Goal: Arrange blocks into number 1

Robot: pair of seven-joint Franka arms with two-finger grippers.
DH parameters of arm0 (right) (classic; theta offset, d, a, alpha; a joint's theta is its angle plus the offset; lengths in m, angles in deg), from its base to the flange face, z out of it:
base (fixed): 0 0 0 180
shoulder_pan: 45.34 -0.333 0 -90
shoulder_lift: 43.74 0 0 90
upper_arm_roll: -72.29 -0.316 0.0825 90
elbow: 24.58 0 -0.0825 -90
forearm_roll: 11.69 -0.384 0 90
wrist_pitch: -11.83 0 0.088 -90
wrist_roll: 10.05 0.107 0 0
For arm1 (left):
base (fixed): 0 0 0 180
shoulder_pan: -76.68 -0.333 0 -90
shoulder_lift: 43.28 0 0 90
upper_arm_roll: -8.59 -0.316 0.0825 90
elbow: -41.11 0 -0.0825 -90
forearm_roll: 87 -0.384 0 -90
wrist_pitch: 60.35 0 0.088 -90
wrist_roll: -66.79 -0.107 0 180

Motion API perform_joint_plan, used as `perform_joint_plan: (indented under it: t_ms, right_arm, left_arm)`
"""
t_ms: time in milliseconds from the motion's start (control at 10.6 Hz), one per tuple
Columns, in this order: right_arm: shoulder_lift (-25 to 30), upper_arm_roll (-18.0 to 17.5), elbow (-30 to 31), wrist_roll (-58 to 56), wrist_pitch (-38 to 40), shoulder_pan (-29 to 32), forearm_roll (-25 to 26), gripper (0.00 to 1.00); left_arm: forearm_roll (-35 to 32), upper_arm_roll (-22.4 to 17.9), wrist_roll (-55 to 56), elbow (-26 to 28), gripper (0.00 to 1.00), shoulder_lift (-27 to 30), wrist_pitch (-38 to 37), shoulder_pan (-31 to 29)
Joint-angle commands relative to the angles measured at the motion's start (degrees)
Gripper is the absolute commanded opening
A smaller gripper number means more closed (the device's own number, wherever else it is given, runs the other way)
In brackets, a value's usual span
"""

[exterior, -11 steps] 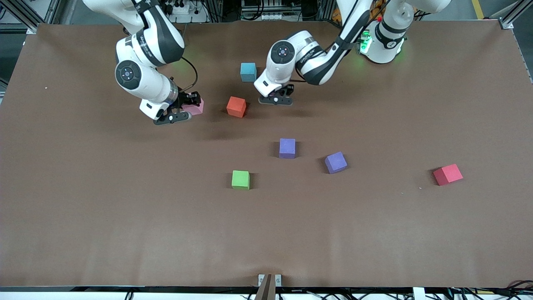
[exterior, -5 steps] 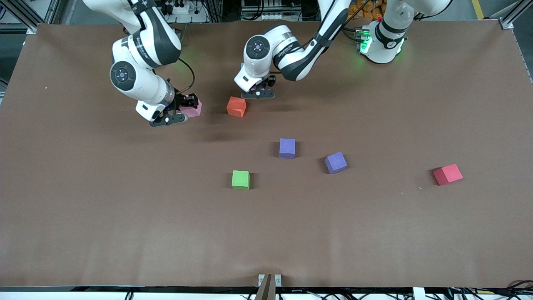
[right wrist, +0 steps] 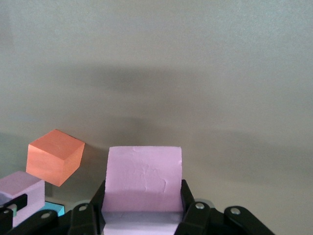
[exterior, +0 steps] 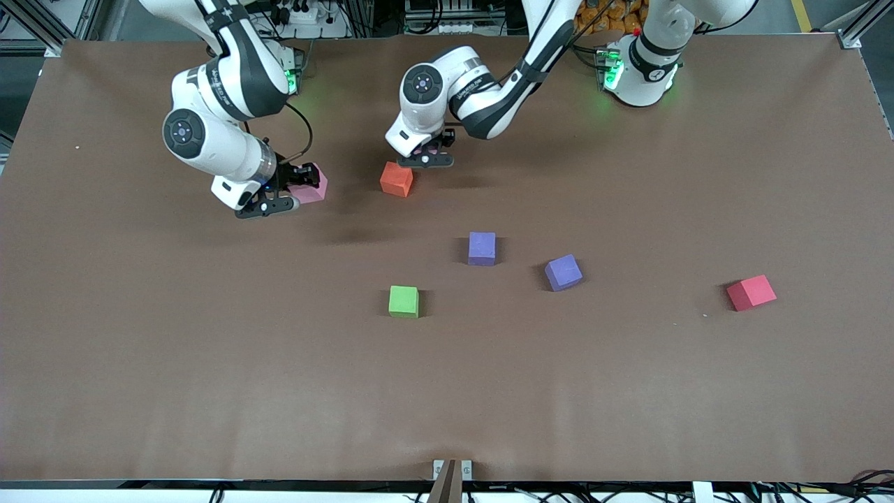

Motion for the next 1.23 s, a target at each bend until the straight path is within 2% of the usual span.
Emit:
perform_joint_plan:
  t_ms: [0, 1136]
  right_arm:
    - [1.2, -0.5, 0.4, -0.9, 0.2, 0.8, 0.0, 0.52]
    - [1.1, -0.5, 0.4, -0.8, 0.3, 0.7, 0.0, 0.52]
  left_arm:
    - [1.5, -1.0, 0.9, -2.2, 0.00, -1.3, -1.2, 1.9]
    - [1.4, -1.1, 1.6, -4.5, 0.00, -4.2, -1.2, 3.1]
